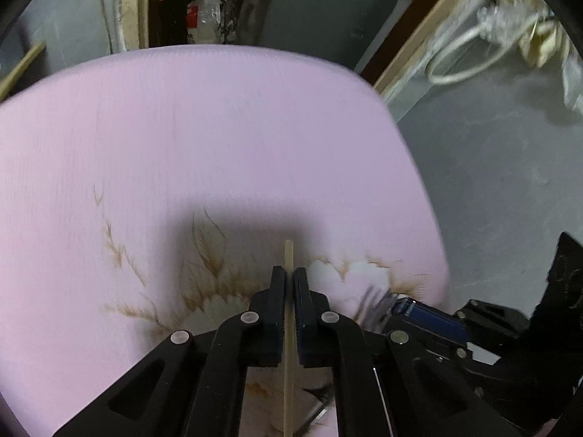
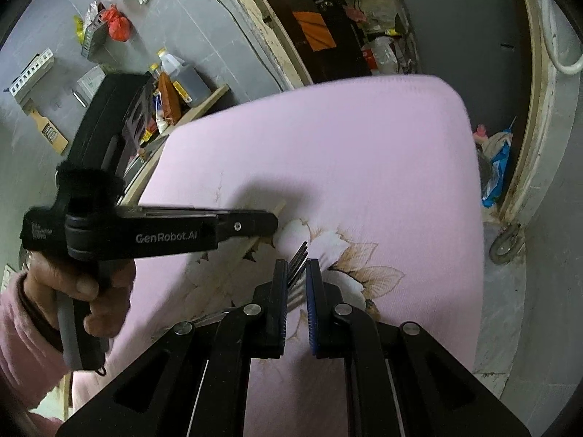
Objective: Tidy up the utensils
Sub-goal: 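Lift the chopstick with the left tool while the right tool lifts the fork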
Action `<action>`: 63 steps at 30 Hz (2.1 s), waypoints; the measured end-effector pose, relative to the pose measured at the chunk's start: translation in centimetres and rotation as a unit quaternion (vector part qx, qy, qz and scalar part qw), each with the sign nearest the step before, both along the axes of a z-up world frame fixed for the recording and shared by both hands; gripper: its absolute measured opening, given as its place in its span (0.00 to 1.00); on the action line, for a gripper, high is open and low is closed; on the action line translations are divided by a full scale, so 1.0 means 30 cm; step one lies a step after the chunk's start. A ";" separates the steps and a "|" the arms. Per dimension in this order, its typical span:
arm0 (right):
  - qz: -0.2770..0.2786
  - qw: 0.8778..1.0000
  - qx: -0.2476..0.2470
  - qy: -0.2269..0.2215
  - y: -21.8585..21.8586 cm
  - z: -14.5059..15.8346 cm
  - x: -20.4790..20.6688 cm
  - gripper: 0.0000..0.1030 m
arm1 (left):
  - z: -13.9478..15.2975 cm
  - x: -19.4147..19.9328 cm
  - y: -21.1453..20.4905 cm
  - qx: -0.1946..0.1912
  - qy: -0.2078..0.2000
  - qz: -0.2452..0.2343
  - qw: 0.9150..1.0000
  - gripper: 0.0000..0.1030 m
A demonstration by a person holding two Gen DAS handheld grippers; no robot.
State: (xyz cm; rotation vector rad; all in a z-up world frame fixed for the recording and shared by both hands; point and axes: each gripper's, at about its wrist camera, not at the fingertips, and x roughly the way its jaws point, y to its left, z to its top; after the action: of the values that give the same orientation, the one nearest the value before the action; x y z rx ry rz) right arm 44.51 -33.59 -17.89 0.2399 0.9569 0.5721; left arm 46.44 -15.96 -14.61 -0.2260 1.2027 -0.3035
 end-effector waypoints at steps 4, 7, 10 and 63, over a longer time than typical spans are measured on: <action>-0.008 0.999 -0.014 -0.032 0.004 0.074 -0.035 0.07 | 0.056 -0.056 0.030 -0.017 -0.048 0.022 0.998 0.05; -0.017 0.997 -0.026 -0.064 0.007 0.144 -0.073 0.06 | 0.119 -0.123 0.052 -0.021 -0.089 0.034 0.995 0.05; -0.025 0.995 -0.033 -0.087 0.017 0.202 -0.109 0.05 | 0.189 -0.187 0.077 -0.026 -0.131 0.048 0.990 0.05; 0.003 0.923 -0.167 -0.348 0.896 1.072 -0.862 0.02 | 0.787 -0.943 1.129 -0.061 -0.414 0.229 0.879 0.05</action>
State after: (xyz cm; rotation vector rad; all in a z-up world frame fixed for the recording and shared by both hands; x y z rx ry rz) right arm 18.64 -6.72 14.28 -0.2662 0.3469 0.4392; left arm 18.17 17.91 8.99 -0.4285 0.2563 -0.0367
